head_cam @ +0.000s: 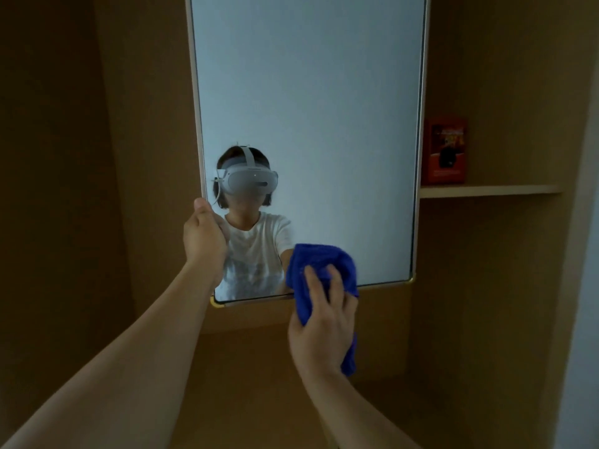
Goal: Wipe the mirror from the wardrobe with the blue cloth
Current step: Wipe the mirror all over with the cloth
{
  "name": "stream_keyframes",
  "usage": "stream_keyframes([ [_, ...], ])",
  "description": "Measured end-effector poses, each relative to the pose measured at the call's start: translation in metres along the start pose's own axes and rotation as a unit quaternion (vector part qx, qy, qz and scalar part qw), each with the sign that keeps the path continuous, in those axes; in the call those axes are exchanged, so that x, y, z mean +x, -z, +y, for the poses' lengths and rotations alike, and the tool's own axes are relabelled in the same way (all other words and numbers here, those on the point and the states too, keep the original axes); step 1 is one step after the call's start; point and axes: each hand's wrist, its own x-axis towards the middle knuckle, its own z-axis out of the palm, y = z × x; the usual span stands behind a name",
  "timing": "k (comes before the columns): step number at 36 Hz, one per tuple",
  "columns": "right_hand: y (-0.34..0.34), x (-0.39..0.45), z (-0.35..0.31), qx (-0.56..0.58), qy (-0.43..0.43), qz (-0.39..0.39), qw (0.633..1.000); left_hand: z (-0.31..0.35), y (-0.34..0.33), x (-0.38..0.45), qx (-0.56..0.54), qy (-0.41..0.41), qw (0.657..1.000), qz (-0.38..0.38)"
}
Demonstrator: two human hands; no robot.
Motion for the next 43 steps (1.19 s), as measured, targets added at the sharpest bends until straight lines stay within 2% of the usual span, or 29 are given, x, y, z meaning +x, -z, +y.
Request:
stream_keyframes([
  [6,0.005,0.011,-0.005,-0.061,0.092,-0.008,0.994,-0.002,0.003,0.005,0.011,0.002,1.0,-0.023],
  [12,0.009,0.037,-0.031,-0.116,0.137,-0.012,0.984,0.002,0.017,0.016,0.027,0.049,0.991,-0.118],
  [16,0.01,0.067,-0.062,-0.158,0.194,0.017,0.968,0.004,0.025,0.021,0.089,0.044,0.986,-0.131],
  [21,0.007,0.085,-0.089,-0.19,0.223,0.031,0.956,0.007,0.033,0.024,0.054,0.108,0.975,-0.186],
  [25,-0.004,0.062,-0.07,-0.179,0.292,0.035,0.939,0.011,0.039,0.022,0.035,0.107,0.964,-0.242],
  [31,-0.026,0.005,-0.027,-0.175,0.376,-0.007,0.91,0.014,0.036,0.022,0.041,0.134,0.969,-0.204],
  [36,-0.025,0.001,-0.016,-0.182,0.412,-0.046,0.892,0.014,0.033,0.02,0.062,0.128,0.974,-0.177],
  [43,-0.012,0.014,-0.004,-0.229,0.513,-0.076,0.824,0.013,0.031,0.021,0.086,0.116,0.974,-0.176],
])
